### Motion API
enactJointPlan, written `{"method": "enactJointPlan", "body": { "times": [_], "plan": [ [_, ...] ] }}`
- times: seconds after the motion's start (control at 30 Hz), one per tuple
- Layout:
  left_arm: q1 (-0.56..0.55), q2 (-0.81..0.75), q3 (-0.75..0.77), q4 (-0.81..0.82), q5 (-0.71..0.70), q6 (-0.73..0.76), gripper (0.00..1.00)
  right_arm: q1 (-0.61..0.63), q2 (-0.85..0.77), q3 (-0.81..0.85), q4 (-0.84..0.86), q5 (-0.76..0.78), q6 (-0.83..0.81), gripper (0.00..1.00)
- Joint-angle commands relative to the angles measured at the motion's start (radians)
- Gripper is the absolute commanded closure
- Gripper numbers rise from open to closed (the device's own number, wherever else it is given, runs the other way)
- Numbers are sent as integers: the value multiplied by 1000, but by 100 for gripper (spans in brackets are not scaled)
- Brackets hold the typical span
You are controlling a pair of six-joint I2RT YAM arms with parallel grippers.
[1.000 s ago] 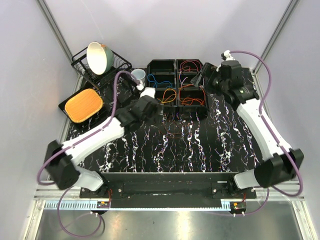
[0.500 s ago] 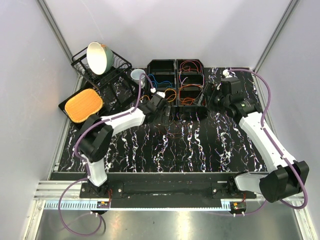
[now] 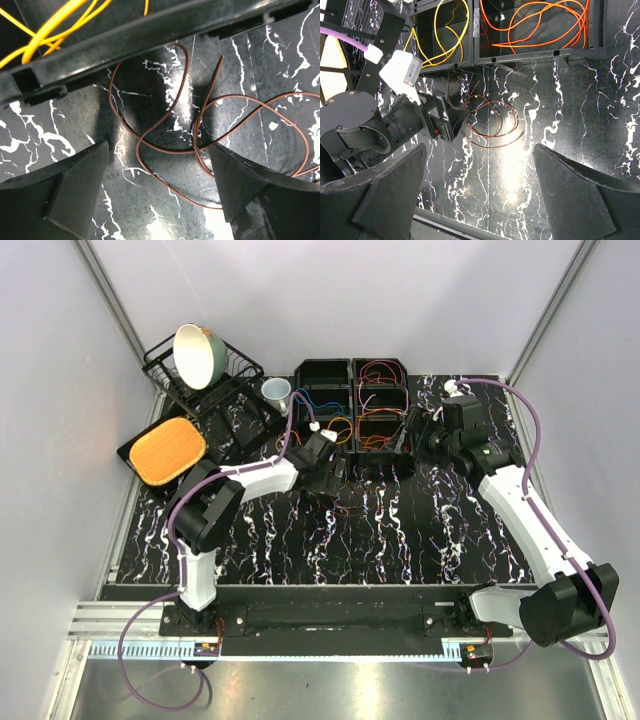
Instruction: Untangle the cables
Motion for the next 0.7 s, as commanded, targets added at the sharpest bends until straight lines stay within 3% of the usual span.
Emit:
{"method": "enactJointPlan", "body": {
  "times": [0.0, 0.1, 0.13, 0.2, 0.23, 0.3, 0.47, 0.67],
  "plan": [
    [-1, 11, 26, 36, 32, -8, 19, 4, 6, 6, 37, -14, -10, 7],
    [-1, 2, -8, 39, 30, -22, 32, 3, 9, 5, 39, -11, -11, 7],
    [-1, -6, -17, 45, 32, -25, 47, 4, 13, 5, 37, -13, -11, 7],
    [-1, -16, -54, 54, 33, -34, 62, 4, 13, 5, 39, -10, -10, 7],
    [-1, -22, -66, 61, 32, -37, 80, 4, 18, 3, 42, -10, -10, 6],
    [-1, -41, -94, 66, 30, -38, 97, 4, 23, 3, 46, -13, -7, 6],
    [-1, -137, -103, 23, 21, -19, 100, 4, 32, 8, 53, -33, -1, 7],
    [-5, -367, -47, -66, 47, 23, 100, 3, 21, 28, 54, -48, -4, 6]
  ]
}}
